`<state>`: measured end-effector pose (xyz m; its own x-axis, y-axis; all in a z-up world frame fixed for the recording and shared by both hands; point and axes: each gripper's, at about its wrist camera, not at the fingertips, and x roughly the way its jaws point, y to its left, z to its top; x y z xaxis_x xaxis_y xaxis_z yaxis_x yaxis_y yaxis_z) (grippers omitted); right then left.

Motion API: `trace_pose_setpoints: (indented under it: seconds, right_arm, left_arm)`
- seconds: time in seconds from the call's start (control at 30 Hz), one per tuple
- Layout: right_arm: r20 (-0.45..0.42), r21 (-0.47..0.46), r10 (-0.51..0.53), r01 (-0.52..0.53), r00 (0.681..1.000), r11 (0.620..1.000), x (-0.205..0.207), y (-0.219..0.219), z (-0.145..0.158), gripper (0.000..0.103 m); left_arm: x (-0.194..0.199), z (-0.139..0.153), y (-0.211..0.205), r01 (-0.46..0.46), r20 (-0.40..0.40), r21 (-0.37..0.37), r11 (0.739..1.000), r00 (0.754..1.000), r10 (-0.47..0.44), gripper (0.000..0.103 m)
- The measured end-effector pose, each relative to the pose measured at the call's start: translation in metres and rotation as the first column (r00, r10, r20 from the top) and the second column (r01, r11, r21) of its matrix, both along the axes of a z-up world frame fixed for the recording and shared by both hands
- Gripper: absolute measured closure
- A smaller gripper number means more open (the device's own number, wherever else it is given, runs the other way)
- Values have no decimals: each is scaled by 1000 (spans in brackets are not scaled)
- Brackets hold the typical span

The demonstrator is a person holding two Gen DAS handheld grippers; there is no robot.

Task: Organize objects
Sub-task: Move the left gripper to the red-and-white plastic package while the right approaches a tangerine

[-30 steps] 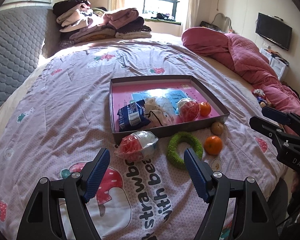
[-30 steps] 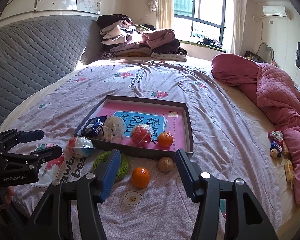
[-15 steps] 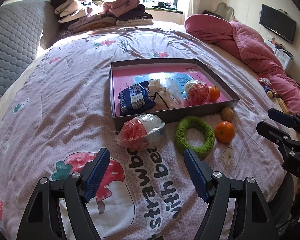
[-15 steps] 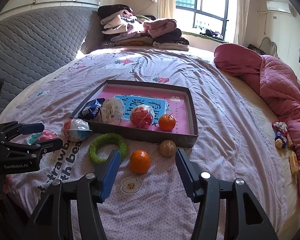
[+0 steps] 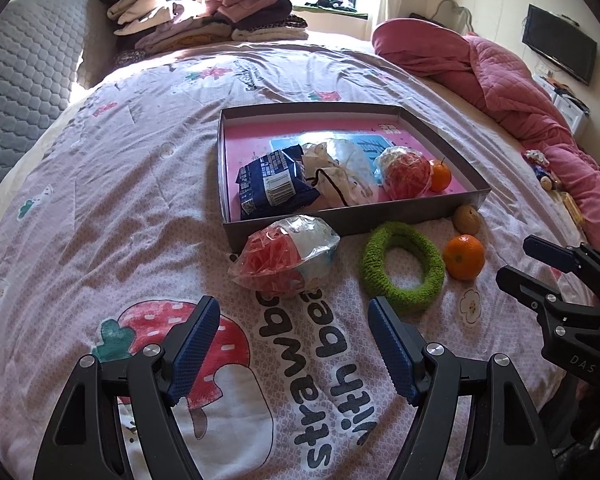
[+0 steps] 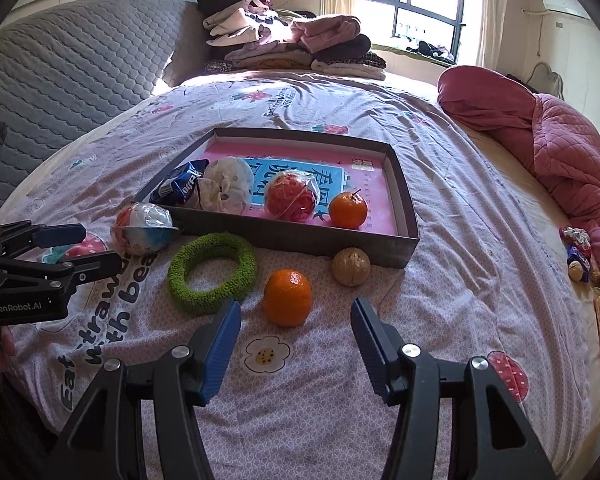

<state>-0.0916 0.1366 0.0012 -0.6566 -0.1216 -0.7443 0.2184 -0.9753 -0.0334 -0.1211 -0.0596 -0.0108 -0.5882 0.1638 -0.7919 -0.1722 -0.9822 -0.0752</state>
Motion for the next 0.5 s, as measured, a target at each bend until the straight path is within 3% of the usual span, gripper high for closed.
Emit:
trace_pose_setpoints:
  seconds: [0.5]
  right_arm:
    - [31, -22, -11, 11, 999, 1000, -13, 4, -19, 46]
  left_arm:
    - [-15, -15, -2, -19, -20, -22, 1000, 1000, 19, 26]
